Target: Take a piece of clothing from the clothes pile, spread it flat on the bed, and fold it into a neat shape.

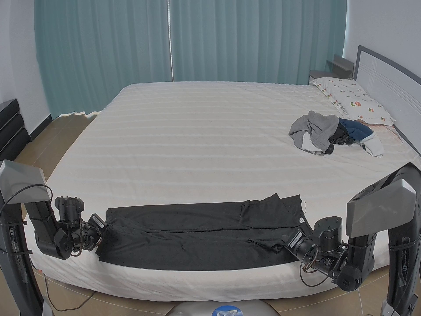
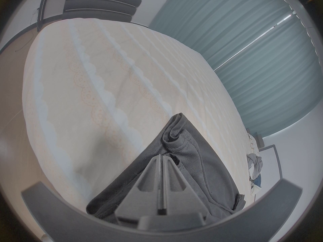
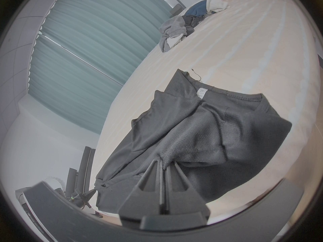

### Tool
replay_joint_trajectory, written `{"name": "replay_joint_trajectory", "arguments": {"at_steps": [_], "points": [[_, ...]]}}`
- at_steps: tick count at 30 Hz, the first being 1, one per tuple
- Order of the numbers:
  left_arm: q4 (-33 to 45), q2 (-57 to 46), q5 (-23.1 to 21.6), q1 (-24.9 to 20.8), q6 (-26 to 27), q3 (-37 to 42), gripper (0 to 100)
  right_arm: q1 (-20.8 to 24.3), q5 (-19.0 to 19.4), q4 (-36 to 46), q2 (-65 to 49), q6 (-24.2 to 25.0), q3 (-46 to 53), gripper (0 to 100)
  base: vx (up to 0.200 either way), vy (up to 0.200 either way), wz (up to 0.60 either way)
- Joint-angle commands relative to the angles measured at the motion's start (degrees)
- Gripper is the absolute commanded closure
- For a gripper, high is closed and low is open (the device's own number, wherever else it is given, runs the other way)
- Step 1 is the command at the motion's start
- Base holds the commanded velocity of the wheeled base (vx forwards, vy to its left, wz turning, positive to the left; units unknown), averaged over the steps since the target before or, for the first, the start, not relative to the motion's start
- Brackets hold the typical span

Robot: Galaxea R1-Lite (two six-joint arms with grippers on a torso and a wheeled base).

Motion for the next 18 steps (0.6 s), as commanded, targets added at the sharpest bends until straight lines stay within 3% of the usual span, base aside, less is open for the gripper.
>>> {"name": "replay_joint_trajectory", "arguments": {"at_steps": [1,17,18], "points": [[-0.03,0.08,0.01,0.03,-0.02,0.0,100,0.41,0.32,-0.76,-2.78,-0.09,1.39,100,0.0,0.0,0.0],[-0.03,0.17,0.18,0.03,0.07,0.0,100,2.78,0.85,-0.85,-0.67,-0.17,5.6,100,0.0,0.0,0.0],[-0.03,0.17,0.18,0.03,0.07,0.0,100,3.49,1.64,-0.85,-0.67,-0.17,6.92,0,0.0,0.0,0.0]]}}
